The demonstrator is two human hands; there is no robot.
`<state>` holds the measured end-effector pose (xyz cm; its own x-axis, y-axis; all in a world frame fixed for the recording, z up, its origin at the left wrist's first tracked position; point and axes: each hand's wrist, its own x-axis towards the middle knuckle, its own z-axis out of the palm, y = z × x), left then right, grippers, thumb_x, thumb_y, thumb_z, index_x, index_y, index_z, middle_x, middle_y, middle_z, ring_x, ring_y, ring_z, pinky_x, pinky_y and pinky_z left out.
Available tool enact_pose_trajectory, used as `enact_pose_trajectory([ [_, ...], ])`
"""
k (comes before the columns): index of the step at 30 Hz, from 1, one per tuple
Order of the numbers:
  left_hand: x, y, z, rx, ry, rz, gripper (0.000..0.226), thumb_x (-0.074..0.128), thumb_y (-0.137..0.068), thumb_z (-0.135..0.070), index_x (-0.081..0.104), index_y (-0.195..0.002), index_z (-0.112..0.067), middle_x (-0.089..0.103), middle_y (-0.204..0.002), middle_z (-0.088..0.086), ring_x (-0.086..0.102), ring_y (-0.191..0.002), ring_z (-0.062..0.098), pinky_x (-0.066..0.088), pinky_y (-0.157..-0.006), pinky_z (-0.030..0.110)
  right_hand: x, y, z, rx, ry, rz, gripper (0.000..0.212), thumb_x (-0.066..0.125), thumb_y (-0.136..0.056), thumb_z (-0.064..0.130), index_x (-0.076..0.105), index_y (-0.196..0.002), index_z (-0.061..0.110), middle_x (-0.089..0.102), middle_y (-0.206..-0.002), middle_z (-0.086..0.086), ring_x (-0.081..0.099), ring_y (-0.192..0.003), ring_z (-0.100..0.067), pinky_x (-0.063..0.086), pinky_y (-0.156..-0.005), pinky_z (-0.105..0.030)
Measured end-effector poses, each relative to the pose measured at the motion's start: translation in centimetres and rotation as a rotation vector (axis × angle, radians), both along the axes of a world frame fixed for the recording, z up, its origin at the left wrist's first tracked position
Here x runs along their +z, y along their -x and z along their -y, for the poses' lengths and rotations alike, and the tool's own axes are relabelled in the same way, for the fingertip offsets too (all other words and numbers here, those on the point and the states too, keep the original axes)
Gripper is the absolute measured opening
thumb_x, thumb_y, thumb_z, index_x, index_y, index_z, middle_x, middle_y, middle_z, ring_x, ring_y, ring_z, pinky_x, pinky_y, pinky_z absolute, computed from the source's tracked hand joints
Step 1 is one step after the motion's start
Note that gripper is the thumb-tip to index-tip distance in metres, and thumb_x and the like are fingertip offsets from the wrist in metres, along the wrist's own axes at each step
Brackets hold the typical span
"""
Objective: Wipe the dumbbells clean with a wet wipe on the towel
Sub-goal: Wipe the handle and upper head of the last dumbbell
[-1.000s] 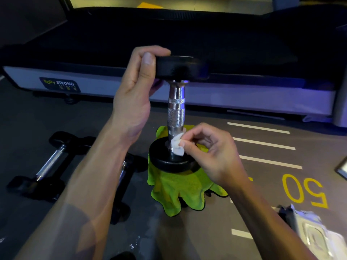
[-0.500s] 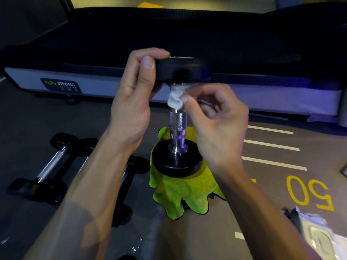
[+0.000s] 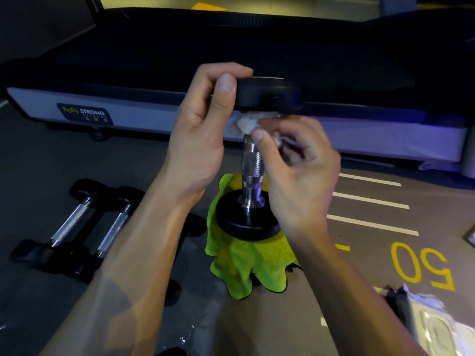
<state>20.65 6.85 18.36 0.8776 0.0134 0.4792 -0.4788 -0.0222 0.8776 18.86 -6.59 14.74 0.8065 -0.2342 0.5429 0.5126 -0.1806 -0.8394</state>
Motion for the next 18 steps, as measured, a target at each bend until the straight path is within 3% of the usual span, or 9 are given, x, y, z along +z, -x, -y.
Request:
enact_pose_trajectory([
  [5, -0.1, 0.1, -0.3, 0.042, 0.037, -0.024, 0.024, 0.039, -0.113, -0.028, 0.063, -0.112, -0.031, 0.052, -0.099, 0.008, 0.044, -0.091, 0.024, 0.040, -0.087, 0.041, -1.8, 2.6, 0.8, 0.038, 0.157, -0.029, 0.008, 0.078, -0.090, 0.005, 0.079, -0.095, 0.011, 0.065, -0.104, -0.001, 0.066, -0.096, -0.016, 0.056, -0.083, -0.041],
  [9, -0.1, 0.3, 0.1, 0.012, 0.028, -0.001, 0.023, 0.039, -0.113, -0.026, 0.061, -0.115, -0.027, 0.061, -0.107, 0.012, 0.057, -0.098, 0.029, 0.048, -0.089, 0.049, 0.4, 0.2, 0.2, -0.038, 0.148, 0.028, 0.003, 0.077, -0.090, 0.008, 0.078, -0.092, 0.010, 0.062, -0.096, -0.003, 0.062, -0.083, -0.016, 0.052, -0.076, -0.039],
  [14, -0.2, 0.4, -0.5, 0.091, 0.037, -0.034, 0.023, 0.040, -0.113, -0.030, 0.063, -0.112, -0.033, 0.063, -0.100, -0.017, 0.055, -0.094, 0.009, 0.048, -0.093, 0.036, -2.2, 2.6, 0.4, 0.018, 0.239, -0.016, 0.008, 0.077, -0.090, 0.004, 0.077, -0.095, 0.010, 0.059, -0.107, -0.001, 0.061, -0.101, -0.006, 0.046, -0.088, -0.018],
  [16, -0.2, 0.4, -0.6, 0.100, 0.041, -0.041, 0.023, 0.040, -0.113, -0.030, 0.063, -0.111, -0.034, 0.062, -0.096, -0.020, 0.053, -0.092, 0.006, 0.047, -0.094, 0.036, -2.9, 2.8, 1.0, 0.092, 0.207, -0.050, 0.008, 0.076, -0.092, 0.003, 0.075, -0.096, 0.010, 0.062, -0.106, -0.002, 0.065, -0.101, -0.015, 0.053, -0.086, -0.030],
  [18, -0.2, 0.4, -0.3, 0.094, 0.033, -0.034, 0.023, 0.041, -0.112, -0.029, 0.063, -0.112, -0.033, 0.062, -0.097, -0.019, 0.053, -0.092, 0.006, 0.046, -0.093, 0.034, -1.9, 1.7, 0.9, 0.142, 0.014, -0.121, 0.011, 0.073, -0.094, 0.002, 0.072, -0.095, 0.013, 0.068, -0.104, -0.008, 0.070, -0.099, -0.022, 0.057, -0.087, -0.040],
])
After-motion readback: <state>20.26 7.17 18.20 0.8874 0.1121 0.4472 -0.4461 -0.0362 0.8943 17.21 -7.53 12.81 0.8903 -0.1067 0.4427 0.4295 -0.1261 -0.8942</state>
